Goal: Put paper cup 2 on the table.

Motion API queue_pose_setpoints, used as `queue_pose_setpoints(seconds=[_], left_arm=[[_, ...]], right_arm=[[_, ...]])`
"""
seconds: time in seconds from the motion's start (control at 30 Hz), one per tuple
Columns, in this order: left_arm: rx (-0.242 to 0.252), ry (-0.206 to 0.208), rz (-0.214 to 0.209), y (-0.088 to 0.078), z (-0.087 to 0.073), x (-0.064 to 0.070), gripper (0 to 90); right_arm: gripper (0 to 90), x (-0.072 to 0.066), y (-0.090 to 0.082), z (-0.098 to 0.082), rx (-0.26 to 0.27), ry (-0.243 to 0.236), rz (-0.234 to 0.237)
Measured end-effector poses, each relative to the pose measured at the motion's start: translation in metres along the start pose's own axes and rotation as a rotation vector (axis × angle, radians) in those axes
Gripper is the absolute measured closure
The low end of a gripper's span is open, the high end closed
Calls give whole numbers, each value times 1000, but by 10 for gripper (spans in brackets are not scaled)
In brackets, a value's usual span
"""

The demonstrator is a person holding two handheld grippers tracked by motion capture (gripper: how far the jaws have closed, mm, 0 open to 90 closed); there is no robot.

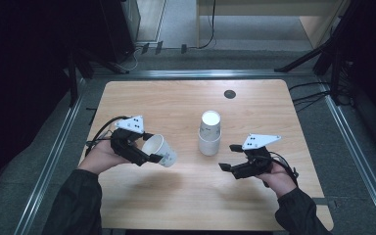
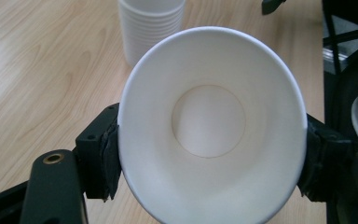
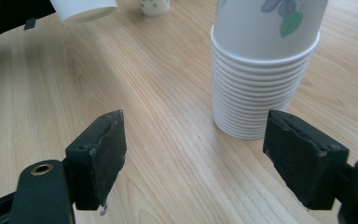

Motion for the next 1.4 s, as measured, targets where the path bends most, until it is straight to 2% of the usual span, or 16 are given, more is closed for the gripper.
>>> queue_pose_setpoints(seconds=[0.17, 0.43, 0.57, 0.63, 0.77, 0.9, 1.0, 1.1, 1.4], left_arm=[[-20, -20, 40, -8, -13, -7, 237], [-111, -48, 95, -13, -35, -16, 237], [-156, -70, 143, -17, -46, -22, 237], [-168, -74, 156, -19, -51, -25, 237], [-208, -79, 211, -18, -58, -32, 237], [-254, -86, 225, -15, -66, -37, 237], [-272, -96, 241, -14, -71, -41, 237], [-291, -94, 266, -14, -74, -45, 236], [-362, -66, 318, -6, -81, -49, 234]], right_arm=[[222, 3, 0, 0, -12, -1, -7], [222, 5, -9, 0, 13, 1, -23], [222, 7, -8, 1, 14, 1, -26], [222, 8, -6, 2, 10, -1, -21], [222, 8, -1, 5, 4, -2, 4], [222, 7, 3, 7, 1, -1, 14], [222, 7, 5, 6, -9, -2, 19], [222, 8, 7, 6, -14, 12, 31], [222, 9, 11, 5, -32, 8, 36]])
Point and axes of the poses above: each handheld gripper's, and its own axes: y roughly forward along the jaws, z roughly out of its top, x roughly to its right, the point moved 2 cm from there along y, roughly forward along the jaws, and after that the axes turned 10 degrees about z, right-handed, at the moved point
